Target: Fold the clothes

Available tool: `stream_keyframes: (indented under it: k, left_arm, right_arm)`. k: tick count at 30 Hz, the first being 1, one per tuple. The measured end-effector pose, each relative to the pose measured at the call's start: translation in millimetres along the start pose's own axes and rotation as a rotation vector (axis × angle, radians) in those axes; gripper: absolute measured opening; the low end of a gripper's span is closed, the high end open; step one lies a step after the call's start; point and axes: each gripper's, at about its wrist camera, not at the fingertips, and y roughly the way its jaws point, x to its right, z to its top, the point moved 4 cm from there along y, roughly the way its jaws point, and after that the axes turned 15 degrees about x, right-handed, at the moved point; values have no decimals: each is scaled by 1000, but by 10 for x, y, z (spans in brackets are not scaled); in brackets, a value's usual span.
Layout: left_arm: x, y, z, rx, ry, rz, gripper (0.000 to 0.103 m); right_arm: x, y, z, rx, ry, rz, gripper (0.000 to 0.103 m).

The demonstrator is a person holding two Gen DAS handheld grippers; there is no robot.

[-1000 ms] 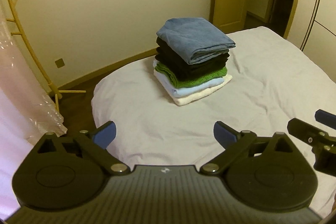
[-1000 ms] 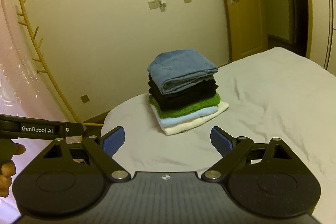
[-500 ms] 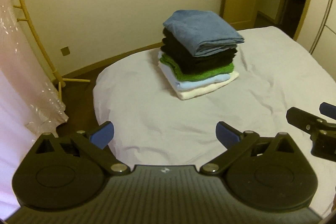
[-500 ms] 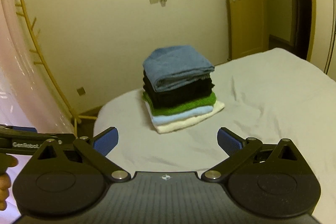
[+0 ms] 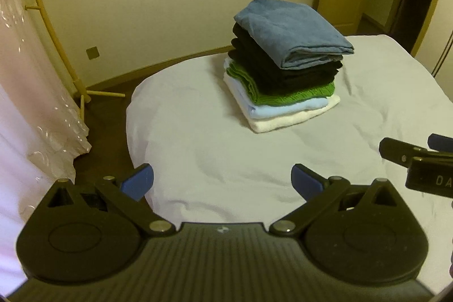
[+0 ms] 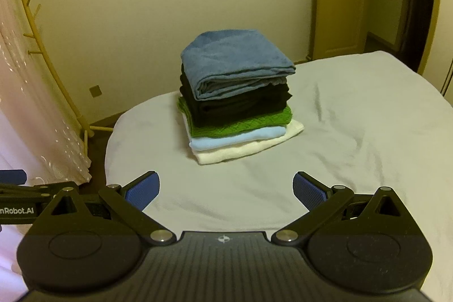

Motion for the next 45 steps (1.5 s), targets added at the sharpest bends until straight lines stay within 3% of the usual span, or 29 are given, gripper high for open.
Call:
stream_keyframes:
  k: [20, 45]
  left_arm:
    - [200, 909, 79, -86, 73, 2, 102]
    - [387, 1341, 137, -129, 66, -25, 102]
  right_arm:
    - [157, 863, 12, -108, 10, -17, 103]
    - [452, 1225, -86, -171, 37, -47, 103]
